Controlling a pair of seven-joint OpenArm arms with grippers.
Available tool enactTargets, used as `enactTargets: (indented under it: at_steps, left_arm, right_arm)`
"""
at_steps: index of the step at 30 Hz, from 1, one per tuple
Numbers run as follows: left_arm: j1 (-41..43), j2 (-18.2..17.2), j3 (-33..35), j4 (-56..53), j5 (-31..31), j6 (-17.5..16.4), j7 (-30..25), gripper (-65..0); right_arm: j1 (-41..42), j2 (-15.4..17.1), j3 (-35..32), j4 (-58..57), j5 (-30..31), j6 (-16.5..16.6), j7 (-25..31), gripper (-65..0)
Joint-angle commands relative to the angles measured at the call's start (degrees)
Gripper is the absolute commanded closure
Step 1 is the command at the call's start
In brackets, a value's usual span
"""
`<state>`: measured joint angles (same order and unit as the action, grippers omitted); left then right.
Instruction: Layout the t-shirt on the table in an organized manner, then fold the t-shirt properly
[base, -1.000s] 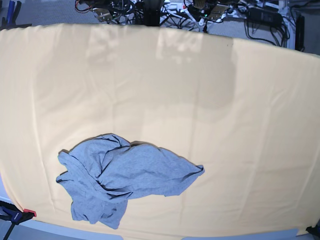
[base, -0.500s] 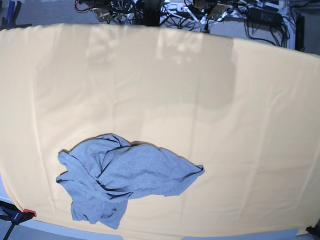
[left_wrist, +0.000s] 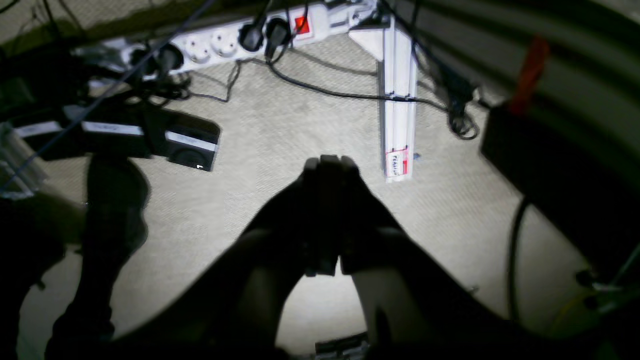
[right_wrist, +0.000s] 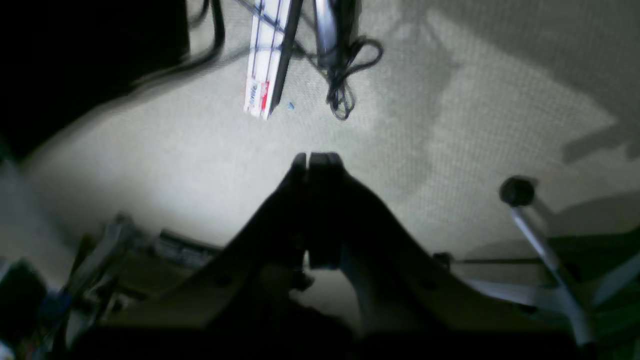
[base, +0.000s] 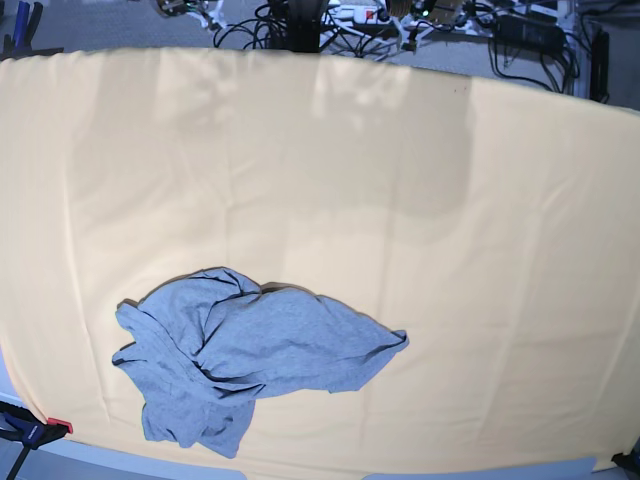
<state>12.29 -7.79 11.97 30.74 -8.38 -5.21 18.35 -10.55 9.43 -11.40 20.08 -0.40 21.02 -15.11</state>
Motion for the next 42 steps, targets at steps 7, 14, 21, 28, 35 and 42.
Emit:
enactTargets:
  at_steps: [7, 14, 21, 28, 35, 42]
  left_arm:
    - [11.04, -6.34, 0.02, 17.90, -5.90, -2.45, 7.48, 0.0]
    - [22.77, -13.81, -0.04, 38.99, -12.11, -4.28, 13.29, 0.0]
    - [35.60, -20.98, -4.79, 62.07, -11.65, -4.26, 15.19, 0.0]
    - [45.53, -22.08, -18.18, 81.44, -14.08, -10.93, 23.54, 0.0]
    - [53.27, -23.74, -30.71, 93.61, -21.40, -15.91, 26.03, 0.0]
    - [56.28, -23.65, -42.56, 102.14, -27.76, -16.28, 30.10, 0.0]
  right_arm:
    - [-12.63, 6.19, 0.09, 20.68, 2.32, 7.67, -6.62, 0.0]
    - [-27.26, 12.11, 0.17, 47.25, 11.15, 4.55, -16.46, 0.0]
    - [-42.99, 18.82, 1.53, 71.28, 10.93, -2.25, -16.76, 0.0]
    - [-57.27, 19.15, 11.37, 90.86, 10.97, -0.35, -19.61, 0.0]
    - [-64.45, 19.12, 22.86, 106.75, 11.78, -1.18, -20.83, 0.0]
    - [-64.45, 18.84, 34.34, 113.59, 25.75, 2.86, -26.71, 0.0]
